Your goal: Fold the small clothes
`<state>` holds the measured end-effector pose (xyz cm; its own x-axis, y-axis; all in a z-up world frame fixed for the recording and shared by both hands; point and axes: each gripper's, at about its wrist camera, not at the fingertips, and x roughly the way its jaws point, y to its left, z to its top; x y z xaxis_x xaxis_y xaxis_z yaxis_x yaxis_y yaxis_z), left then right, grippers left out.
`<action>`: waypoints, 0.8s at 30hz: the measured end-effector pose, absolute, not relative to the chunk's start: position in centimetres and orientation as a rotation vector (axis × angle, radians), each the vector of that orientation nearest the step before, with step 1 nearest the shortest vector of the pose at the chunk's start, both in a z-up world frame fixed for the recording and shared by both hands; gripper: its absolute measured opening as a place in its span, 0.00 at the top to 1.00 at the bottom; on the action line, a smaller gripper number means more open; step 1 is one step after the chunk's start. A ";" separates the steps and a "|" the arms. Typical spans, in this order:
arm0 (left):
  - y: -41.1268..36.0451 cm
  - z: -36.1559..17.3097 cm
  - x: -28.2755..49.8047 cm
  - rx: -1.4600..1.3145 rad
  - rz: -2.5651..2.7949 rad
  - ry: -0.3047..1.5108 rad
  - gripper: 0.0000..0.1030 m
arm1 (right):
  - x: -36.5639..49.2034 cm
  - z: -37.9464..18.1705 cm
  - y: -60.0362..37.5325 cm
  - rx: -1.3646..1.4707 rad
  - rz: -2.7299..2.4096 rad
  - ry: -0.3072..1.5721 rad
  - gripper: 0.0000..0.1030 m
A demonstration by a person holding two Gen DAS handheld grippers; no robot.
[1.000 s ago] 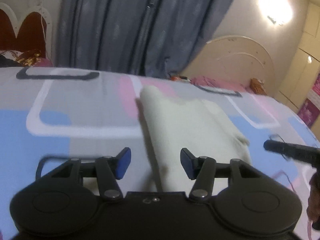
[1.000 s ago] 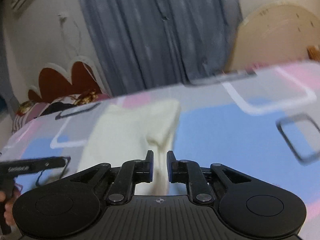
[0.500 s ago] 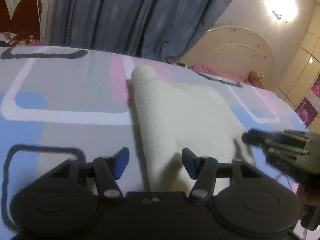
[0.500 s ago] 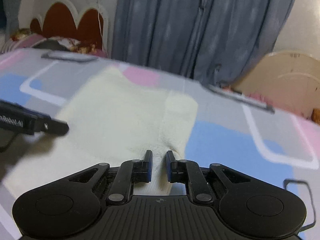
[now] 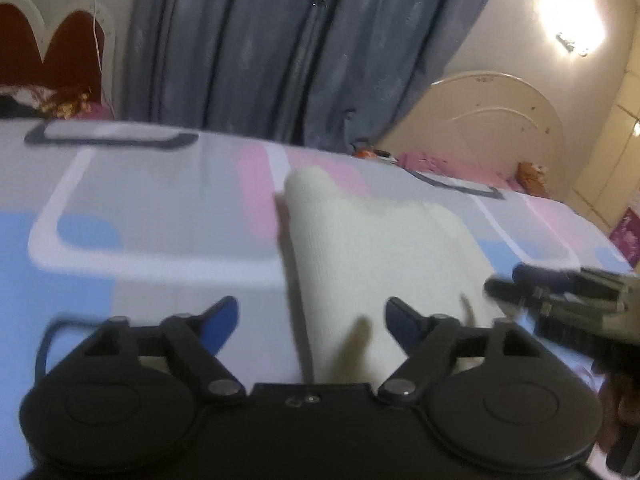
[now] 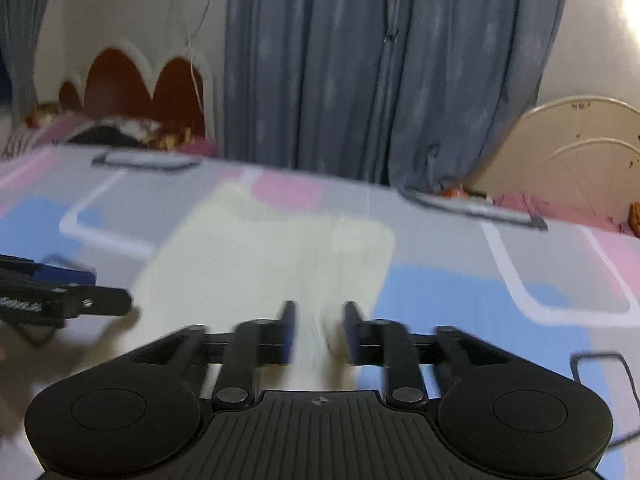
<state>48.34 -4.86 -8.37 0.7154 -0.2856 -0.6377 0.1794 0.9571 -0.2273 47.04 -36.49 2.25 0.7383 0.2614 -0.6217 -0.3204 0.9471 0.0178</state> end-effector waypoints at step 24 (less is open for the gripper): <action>-7.0 -9.0 49.7 -0.043 -0.255 0.790 0.24 | 49.3 1.8 -42.8 0.193 0.304 0.736 0.46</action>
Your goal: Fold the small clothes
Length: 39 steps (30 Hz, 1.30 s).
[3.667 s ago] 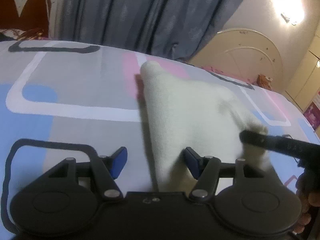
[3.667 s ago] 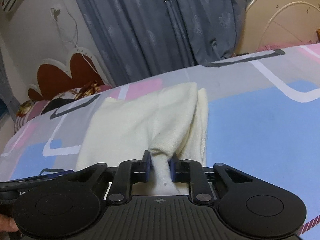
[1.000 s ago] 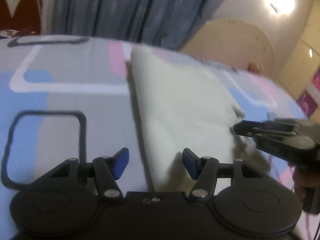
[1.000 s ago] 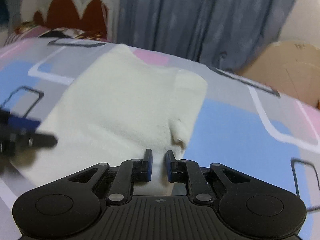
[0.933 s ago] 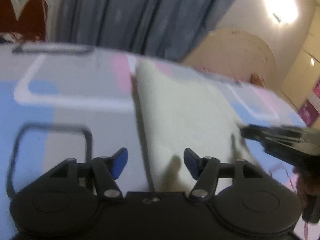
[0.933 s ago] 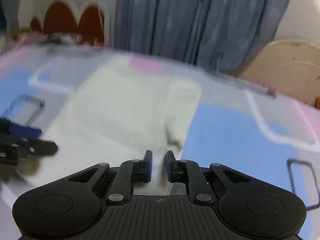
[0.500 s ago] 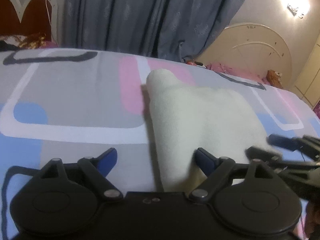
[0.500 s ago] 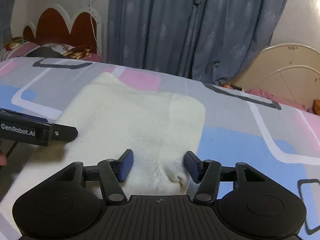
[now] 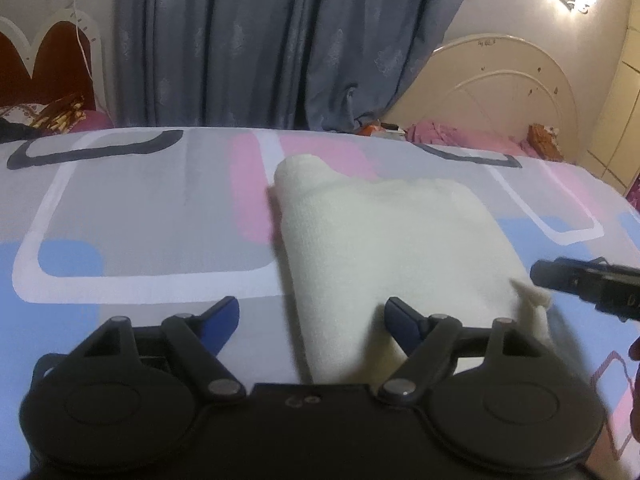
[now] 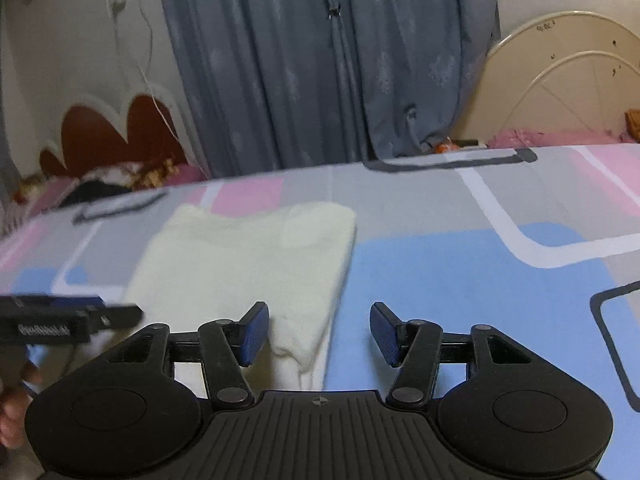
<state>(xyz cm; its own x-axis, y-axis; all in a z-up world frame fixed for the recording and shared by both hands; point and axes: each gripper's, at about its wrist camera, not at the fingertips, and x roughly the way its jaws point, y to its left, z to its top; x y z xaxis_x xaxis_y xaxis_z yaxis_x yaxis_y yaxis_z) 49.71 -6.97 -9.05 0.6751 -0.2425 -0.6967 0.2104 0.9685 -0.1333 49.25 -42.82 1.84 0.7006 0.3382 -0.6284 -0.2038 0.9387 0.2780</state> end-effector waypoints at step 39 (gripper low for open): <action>-7.9 -7.8 49.1 -0.080 -0.369 0.790 0.75 | 47.7 3.3 -40.8 0.136 0.399 0.778 0.71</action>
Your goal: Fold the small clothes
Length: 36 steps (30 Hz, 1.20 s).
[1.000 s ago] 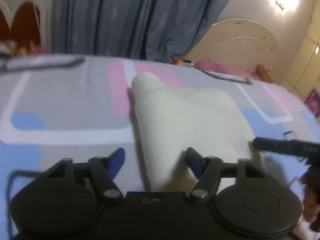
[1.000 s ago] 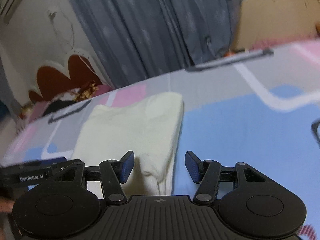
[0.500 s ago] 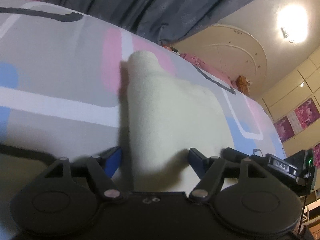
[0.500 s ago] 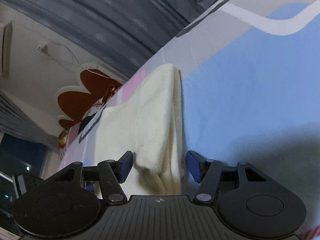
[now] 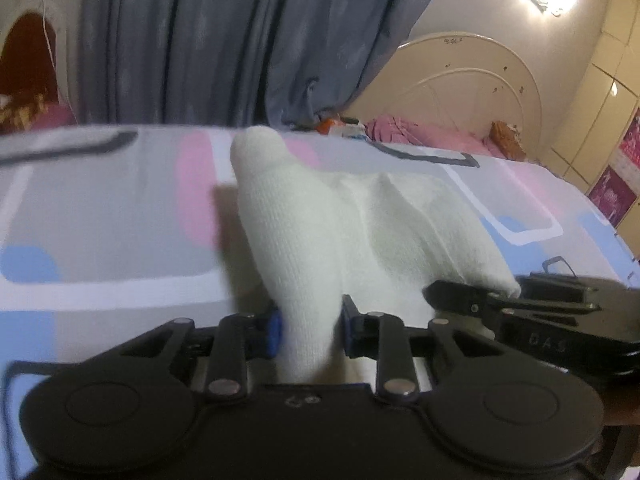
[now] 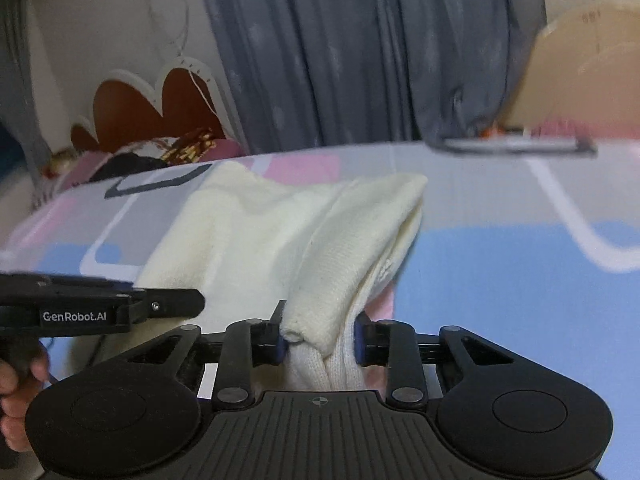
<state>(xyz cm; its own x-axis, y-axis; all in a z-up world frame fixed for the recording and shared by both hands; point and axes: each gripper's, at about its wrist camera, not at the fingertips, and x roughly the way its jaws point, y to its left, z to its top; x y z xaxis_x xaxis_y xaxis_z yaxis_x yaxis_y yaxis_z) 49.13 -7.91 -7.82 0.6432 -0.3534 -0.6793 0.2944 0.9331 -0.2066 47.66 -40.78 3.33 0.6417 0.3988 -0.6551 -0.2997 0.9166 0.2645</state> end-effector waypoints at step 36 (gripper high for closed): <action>10.3 -4.0 40.0 -0.016 -0.017 0.606 0.64 | 45.0 3.8 -19.9 0.176 0.570 0.691 0.86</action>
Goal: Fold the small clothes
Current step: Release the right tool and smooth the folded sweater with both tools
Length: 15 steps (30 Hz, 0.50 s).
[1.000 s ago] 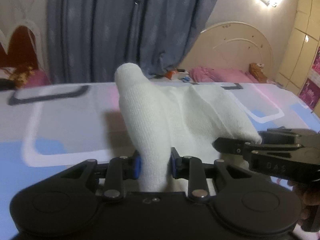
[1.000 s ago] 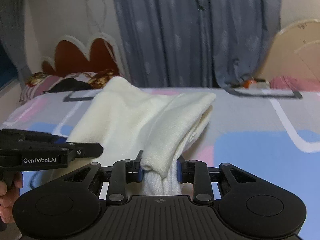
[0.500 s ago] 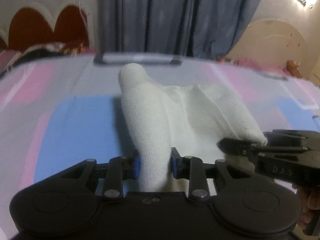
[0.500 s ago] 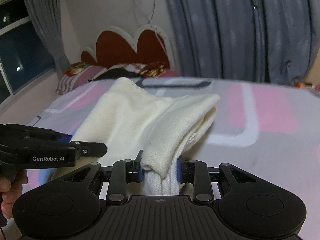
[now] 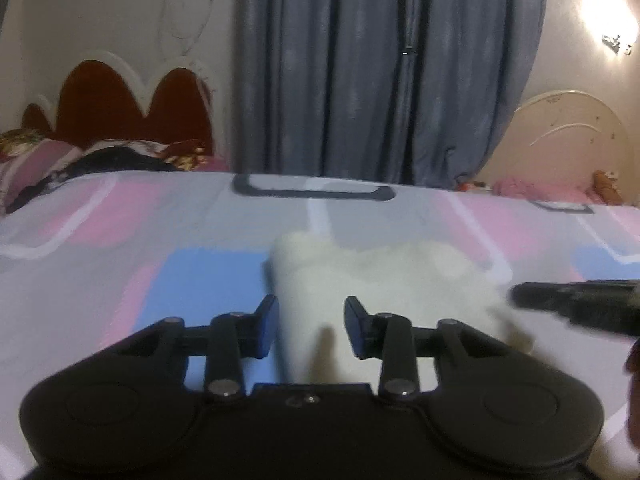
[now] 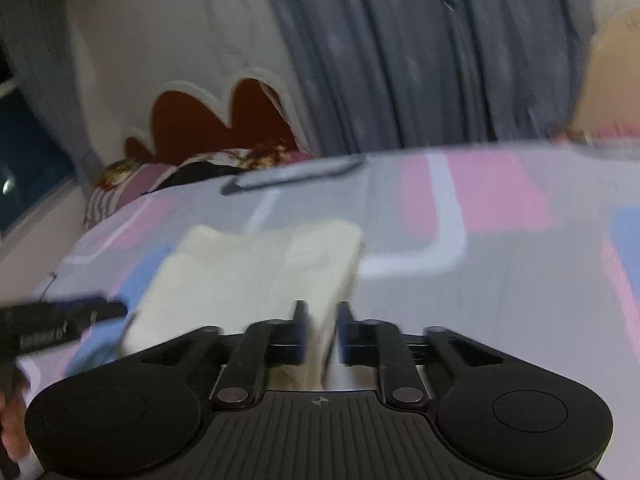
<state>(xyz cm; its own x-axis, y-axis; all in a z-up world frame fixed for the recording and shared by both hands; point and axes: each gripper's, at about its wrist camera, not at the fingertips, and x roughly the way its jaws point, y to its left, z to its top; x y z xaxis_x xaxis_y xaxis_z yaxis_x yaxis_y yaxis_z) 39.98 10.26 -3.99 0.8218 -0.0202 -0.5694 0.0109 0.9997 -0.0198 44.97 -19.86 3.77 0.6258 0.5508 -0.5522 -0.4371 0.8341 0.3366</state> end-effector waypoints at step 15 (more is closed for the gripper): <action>7.6 -6.8 38.1 0.000 -0.079 0.723 0.61 | 42.0 2.5 -18.9 -0.011 0.709 0.740 0.86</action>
